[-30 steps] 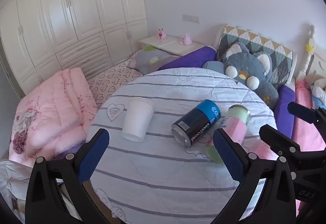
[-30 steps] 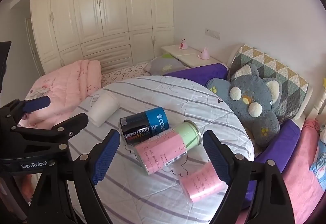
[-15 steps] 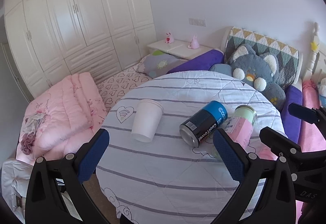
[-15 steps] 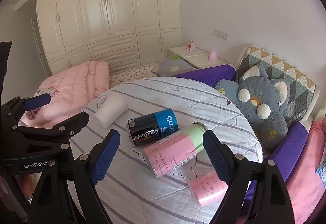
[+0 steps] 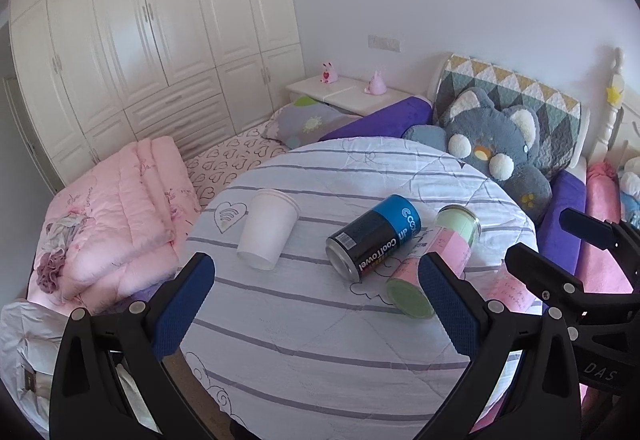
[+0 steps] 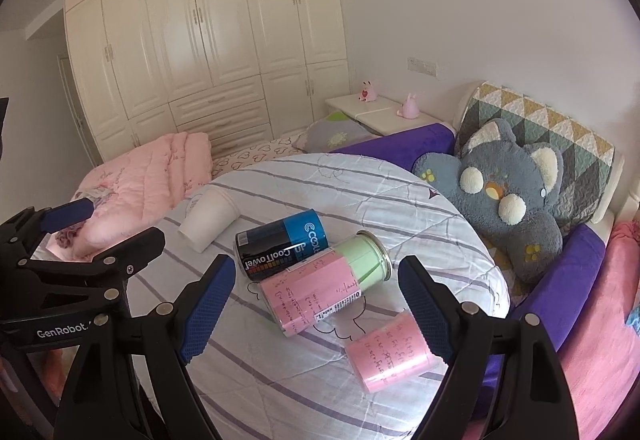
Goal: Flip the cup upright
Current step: 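Move the left gripper toward the blue-and-black cup lying on its side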
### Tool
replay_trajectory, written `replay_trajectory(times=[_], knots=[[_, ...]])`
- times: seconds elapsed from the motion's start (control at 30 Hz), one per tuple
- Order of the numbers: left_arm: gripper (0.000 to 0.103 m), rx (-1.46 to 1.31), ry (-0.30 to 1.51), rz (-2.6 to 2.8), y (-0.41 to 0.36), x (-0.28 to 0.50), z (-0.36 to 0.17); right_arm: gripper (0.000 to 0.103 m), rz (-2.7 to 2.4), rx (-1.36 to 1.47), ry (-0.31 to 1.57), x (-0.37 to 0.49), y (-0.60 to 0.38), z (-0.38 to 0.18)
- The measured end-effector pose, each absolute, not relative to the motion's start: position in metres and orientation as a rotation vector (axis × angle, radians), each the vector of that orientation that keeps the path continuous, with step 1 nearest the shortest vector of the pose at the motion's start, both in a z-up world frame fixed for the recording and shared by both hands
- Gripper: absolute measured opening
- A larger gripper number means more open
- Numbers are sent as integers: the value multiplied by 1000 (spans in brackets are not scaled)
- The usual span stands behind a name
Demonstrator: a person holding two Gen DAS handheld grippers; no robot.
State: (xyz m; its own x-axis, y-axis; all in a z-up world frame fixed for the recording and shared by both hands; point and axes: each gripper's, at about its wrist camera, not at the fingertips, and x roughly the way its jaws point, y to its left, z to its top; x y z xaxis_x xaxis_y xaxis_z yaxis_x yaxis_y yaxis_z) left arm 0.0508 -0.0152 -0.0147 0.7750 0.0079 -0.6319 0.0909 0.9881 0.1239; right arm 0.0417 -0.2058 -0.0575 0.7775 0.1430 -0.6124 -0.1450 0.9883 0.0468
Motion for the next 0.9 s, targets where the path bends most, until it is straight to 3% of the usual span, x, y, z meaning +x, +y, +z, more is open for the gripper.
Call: replay_trajectory(times=[0.9], knots=[[103, 173, 704, -96, -15, 73, -19, 85, 138, 15, 692, 44, -215, -66]])
